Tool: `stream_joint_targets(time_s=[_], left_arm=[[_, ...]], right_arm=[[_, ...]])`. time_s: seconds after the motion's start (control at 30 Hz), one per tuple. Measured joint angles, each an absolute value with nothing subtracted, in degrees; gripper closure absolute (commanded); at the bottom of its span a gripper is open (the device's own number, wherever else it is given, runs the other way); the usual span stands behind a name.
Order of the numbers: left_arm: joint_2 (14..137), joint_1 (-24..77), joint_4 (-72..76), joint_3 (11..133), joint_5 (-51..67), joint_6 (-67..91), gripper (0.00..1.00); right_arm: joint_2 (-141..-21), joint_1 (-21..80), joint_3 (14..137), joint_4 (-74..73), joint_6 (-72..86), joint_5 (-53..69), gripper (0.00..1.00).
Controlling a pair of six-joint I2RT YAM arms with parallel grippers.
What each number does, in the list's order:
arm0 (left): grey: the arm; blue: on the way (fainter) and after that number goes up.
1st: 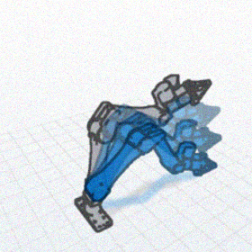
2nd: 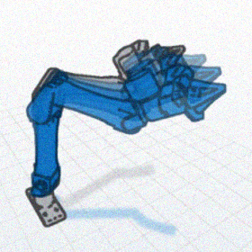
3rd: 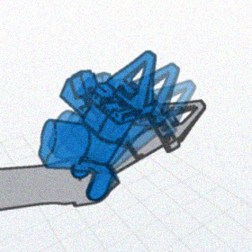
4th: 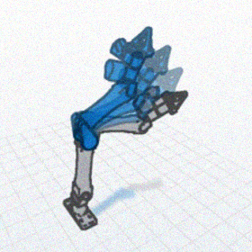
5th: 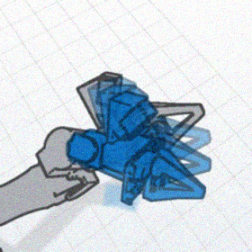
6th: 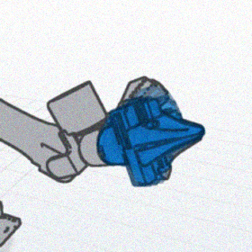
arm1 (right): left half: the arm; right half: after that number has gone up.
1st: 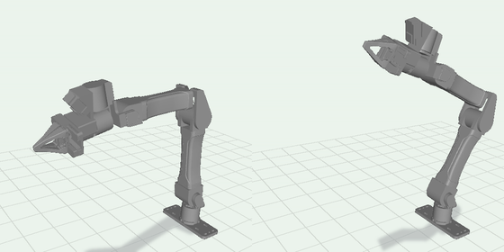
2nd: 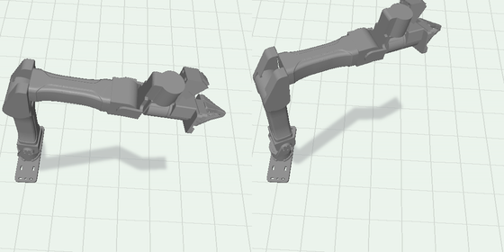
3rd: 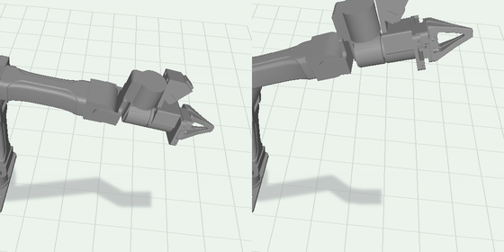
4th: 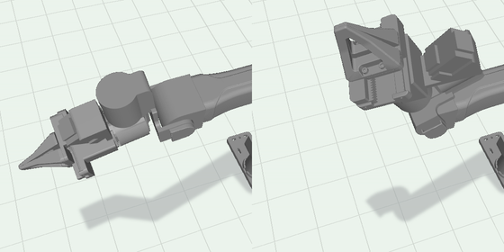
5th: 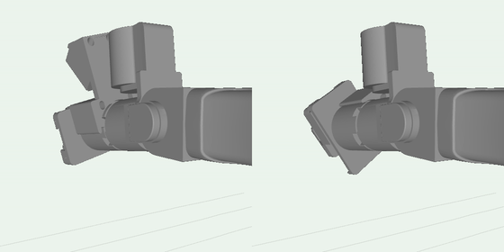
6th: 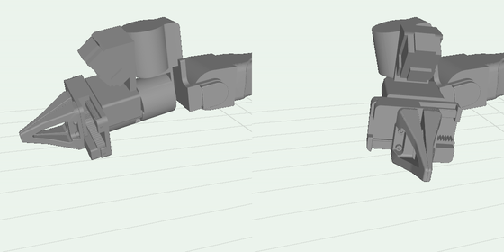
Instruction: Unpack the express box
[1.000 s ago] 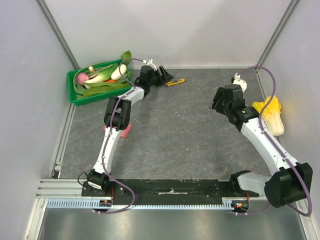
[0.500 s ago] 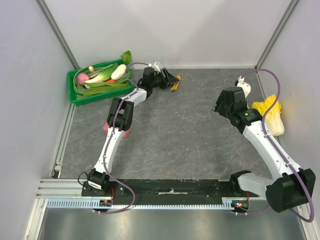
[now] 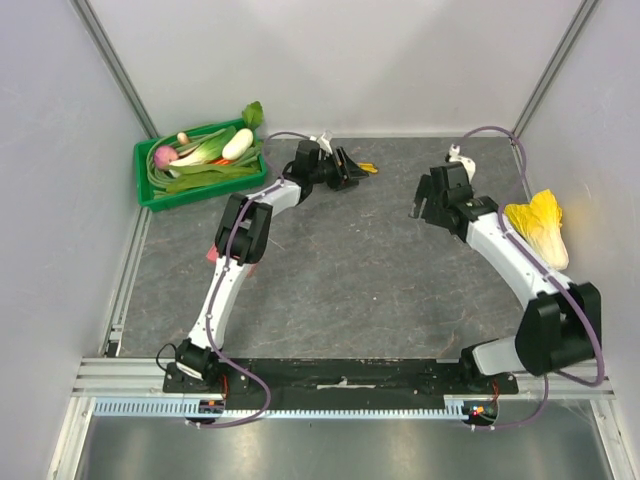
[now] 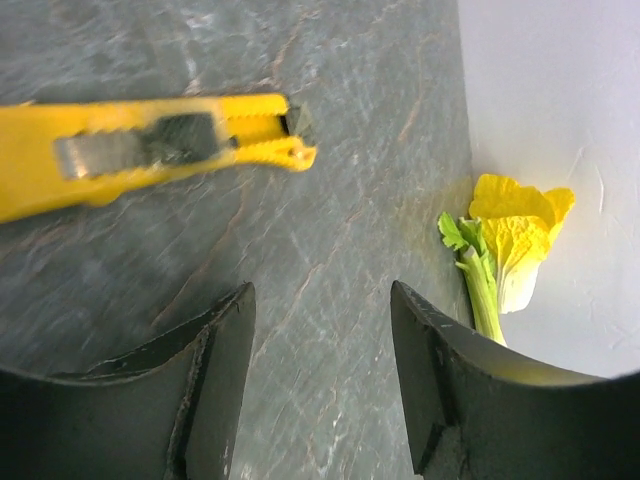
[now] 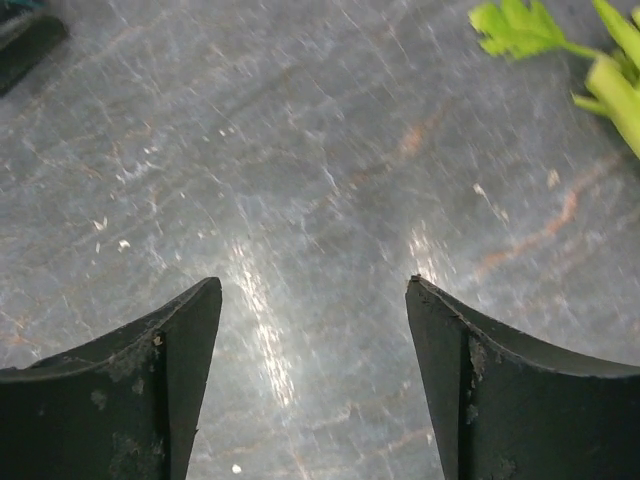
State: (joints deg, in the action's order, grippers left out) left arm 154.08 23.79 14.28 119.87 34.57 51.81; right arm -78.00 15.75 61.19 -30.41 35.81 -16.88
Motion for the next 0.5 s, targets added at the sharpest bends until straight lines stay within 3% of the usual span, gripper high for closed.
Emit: stream_joint_targets(time_s=[0.17, 0.33, 0.5], left_arm=[[148.7, 22.15, 9.45, 114.3, 31.31, 50.35, 0.37], [147.76, 20.25, 9.19, 114.48, 30.09, 50.02, 0.45], [150.17, 19.84, 15.79, 119.02, 30.68, 51.53, 0.51]], right_arm=[[-88.25, 15.73, 69.01, -26.0, 31.97, -14.57, 0.18], [-98.24, 15.51, 76.18, -21.58, 31.24, -10.92, 0.22], [-100.99, 15.53, 76.16, -20.56, 31.7, -7.33, 0.24]])
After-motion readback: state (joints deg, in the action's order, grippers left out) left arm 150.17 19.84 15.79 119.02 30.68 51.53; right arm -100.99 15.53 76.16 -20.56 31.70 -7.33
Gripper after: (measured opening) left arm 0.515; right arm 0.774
